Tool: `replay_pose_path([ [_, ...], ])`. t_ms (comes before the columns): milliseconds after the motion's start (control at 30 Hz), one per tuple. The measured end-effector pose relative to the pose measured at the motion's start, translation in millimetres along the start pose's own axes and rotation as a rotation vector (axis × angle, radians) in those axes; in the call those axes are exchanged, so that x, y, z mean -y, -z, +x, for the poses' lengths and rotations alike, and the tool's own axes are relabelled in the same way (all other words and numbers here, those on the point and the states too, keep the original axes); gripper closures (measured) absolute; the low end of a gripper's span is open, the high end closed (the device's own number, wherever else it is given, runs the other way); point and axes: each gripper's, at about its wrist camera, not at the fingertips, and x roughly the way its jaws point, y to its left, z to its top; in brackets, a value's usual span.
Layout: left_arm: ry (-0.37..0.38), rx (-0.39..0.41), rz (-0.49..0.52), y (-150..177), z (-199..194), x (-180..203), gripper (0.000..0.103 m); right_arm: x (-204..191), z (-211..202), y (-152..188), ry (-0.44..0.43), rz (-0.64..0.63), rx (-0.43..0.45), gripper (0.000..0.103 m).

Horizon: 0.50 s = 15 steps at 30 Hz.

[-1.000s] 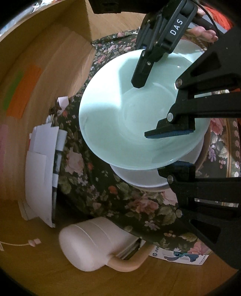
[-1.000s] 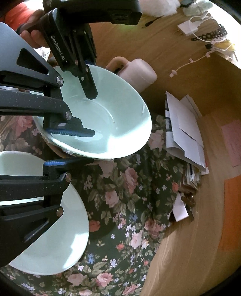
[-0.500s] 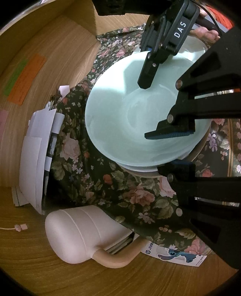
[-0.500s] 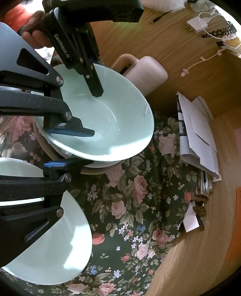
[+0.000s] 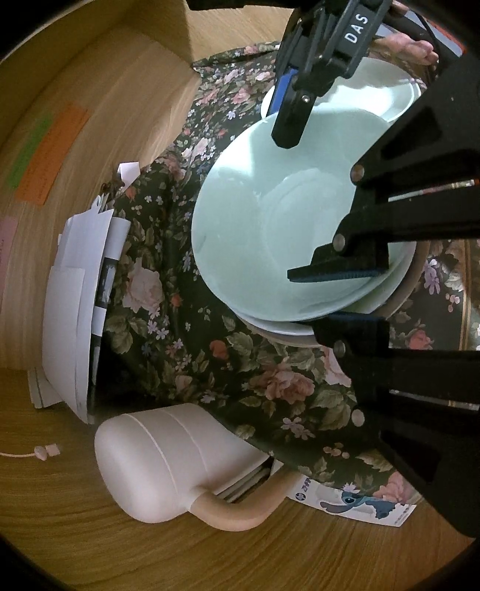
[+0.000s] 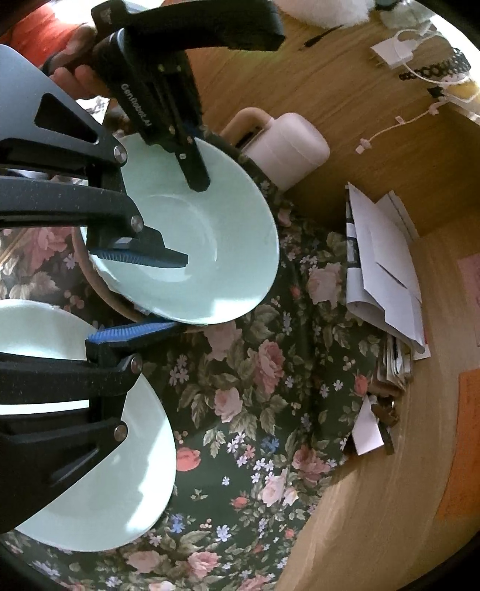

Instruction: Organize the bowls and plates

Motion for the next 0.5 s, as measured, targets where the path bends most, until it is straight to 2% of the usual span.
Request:
replay_pose_path([
  [200,-0.008,-0.012,0.031,-4.3,2.5,5.9,0.088,5.0,-1.3,1.5,0.001,0.013,0.016,0.072],
  [367,0.004,-0.022,0.025,-12.3,2.8,5.0,0.082,3.3,-15.4,-0.3,0.031,-0.008,0.077,0.051],
  [400,0.009,-0.023,0.022,-14.4,2.6,5.1,0.081,3.0,-17.6,-1.0,0.033,-0.011,0.084,0.051],
  [467,0.033,-0.034,0.003,-18.7,2.2,3.6,0.072,3.1,-19.7,-2.6,0.03,-0.013,0.086,0.05],
  [500,0.048,-0.042,-0.012,-21.5,2.5,2.7,0.07,3.5,-19.8,-3.1,0.03,-0.012,0.086,0.05],
])
